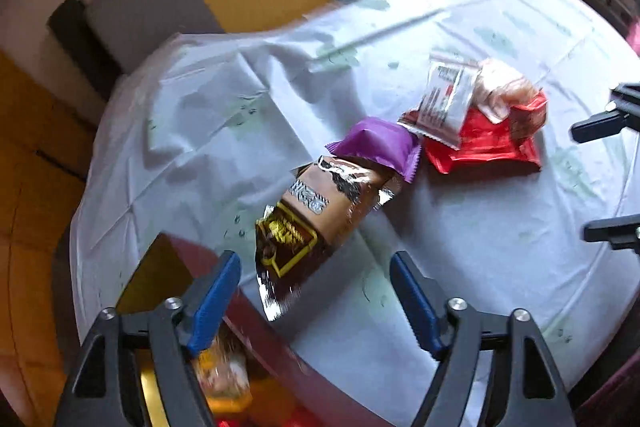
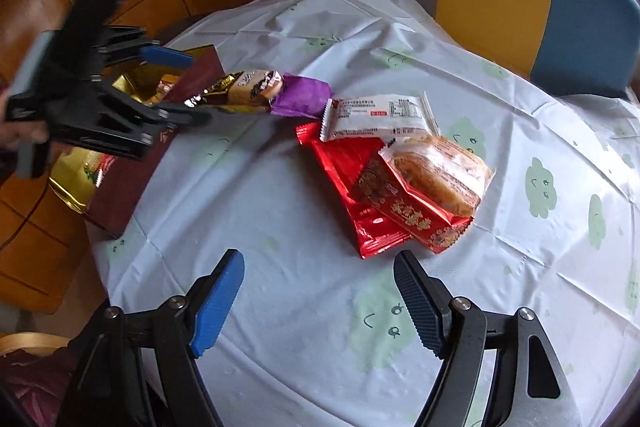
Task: Organize snacks
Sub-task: 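Reach the left tool to the brown chocolate bar and grasp it, then lift the chocolate bar with the left tool while the right tool grasps a red-gold candy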
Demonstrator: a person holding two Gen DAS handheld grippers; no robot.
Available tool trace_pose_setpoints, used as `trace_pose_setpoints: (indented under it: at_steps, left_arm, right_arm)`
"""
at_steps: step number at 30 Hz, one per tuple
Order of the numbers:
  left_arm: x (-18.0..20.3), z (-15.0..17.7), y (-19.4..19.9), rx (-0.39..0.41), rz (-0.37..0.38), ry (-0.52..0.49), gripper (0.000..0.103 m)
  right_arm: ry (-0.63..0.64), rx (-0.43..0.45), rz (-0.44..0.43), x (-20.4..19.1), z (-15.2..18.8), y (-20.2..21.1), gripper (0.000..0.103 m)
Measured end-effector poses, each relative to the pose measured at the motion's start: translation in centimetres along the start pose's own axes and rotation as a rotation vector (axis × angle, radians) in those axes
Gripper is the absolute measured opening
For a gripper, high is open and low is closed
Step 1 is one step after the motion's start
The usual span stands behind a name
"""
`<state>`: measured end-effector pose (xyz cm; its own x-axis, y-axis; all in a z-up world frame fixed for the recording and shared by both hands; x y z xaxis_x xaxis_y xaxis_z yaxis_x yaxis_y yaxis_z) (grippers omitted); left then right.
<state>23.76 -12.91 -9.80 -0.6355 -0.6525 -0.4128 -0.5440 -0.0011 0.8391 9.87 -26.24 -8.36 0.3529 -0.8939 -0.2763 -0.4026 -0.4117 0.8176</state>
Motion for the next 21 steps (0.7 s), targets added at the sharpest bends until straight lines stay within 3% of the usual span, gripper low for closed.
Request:
trace_pose_setpoints:
  at_steps: [3, 12, 16, 19, 21]
  left_arm:
    - [0.2, -0.9, -1.6, -0.032, 0.027, -0.054, 0.079]
    - [0.8, -2.6, -5.5, -0.059, -0.010, -0.156, 0.080]
    - [1.1, -2.5, -5.6, -0.081, 0.037, -0.075, 0.053]
    - [1.5, -1.9, -5.0, -0.098, -0.006, -0.038, 0.046]
    - [1.8, -1.5, -4.1, -0.097, 0.004, 0.009, 0.046]
  right_arm:
    - [-0.023, 0.005, -0.008, 0.1, -0.2, 0.3, 0.078]
    - [-0.061, 0.052, -0.016, 0.8, -1.3, 1.4, 0.079]
    - [-0.094, 0.134, 0.016, 2.1, -2.4, 3.1, 0.079]
    - [-0.178, 0.209, 0.044, 4.1, -2.9, 4.8, 0.079]
    - [-0.246, 0.247, 0.074, 5.8, -3.0, 5.7, 0.079]
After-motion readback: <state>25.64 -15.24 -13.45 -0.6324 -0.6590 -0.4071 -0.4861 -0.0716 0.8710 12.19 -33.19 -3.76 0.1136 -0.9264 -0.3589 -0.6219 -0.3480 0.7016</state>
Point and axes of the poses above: each gripper's, at about its wrist camera, not at the fingertips, and y roughly against the way its jaws point, x to its right, z to its underside, the point moved 7 cm from there along -y, roughly the way its jaws point, and after that the axes turned 7 degrees about -z, right-handed, at the moved point
